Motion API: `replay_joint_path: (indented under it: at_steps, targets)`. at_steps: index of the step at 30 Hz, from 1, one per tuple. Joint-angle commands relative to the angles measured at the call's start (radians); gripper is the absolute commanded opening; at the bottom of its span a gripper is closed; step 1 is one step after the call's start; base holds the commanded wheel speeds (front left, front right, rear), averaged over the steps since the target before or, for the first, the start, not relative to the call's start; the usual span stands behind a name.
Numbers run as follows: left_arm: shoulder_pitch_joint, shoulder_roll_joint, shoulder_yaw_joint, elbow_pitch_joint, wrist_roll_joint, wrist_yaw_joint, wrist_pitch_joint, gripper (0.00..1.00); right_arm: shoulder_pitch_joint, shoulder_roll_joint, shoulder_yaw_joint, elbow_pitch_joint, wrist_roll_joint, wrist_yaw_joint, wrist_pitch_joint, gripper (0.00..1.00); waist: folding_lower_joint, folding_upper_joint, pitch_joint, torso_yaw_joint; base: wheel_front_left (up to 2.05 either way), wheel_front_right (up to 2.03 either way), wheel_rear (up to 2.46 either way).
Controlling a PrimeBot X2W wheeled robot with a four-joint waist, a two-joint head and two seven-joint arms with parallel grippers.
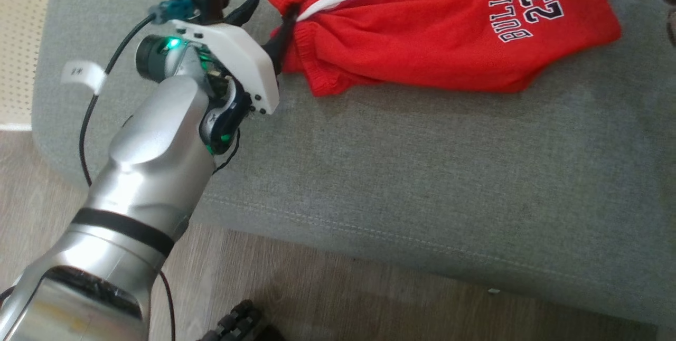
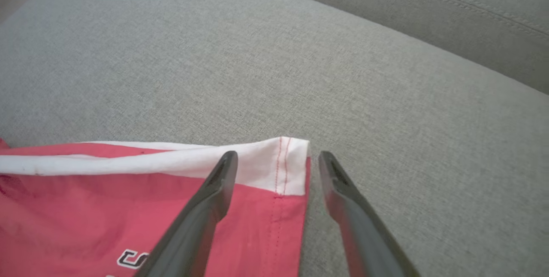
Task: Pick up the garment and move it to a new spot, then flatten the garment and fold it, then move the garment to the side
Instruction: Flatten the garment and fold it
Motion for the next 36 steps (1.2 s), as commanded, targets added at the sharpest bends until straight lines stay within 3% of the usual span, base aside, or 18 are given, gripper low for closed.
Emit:
replay_joint_path:
  at_steps: [1,10,17,27,36]
  targets:
    - [-0.04,0.028,0.039,-0.005,-0.012,-0.004,-0.024,1.0,-0.02,0.018,-0.005,-0.013,-0.009,-0.001,-0.034,1.0,-0.0001,0.0,-0.006,-0.006,0.0,0.0,0.0]
    - [-0.021,0.044,0.139,0.05,-0.072,0.041,-0.167,1.0,0.038,0.07,-0.042,0.063,0.018,-0.001,-0.232,1.0,-0.0001,0.0,-0.08,-0.057,0.0,0.0,0.0]
    - [0.062,0.084,0.214,-0.003,-0.098,0.072,-0.229,1.0,0.14,0.125,-0.083,0.052,0.065,-0.001,-0.423,1.0,-0.0001,0.0,-0.163,-0.118,0.0,0.0,0.0]
    - [0.357,0.089,0.378,-0.304,-0.056,0.143,-0.239,1.0,0.354,0.15,-0.117,-0.021,0.061,-0.001,-0.652,1.0,-0.0001,0.0,-0.288,-0.184,0.0,0.0,0.0]
    - [0.606,0.02,0.501,-0.537,0.06,0.128,-0.24,1.0,0.545,0.175,-0.175,-0.08,-0.054,-0.001,-0.786,1.0,-0.0001,0.0,-0.364,-0.211,0.0,0.0,0.0]
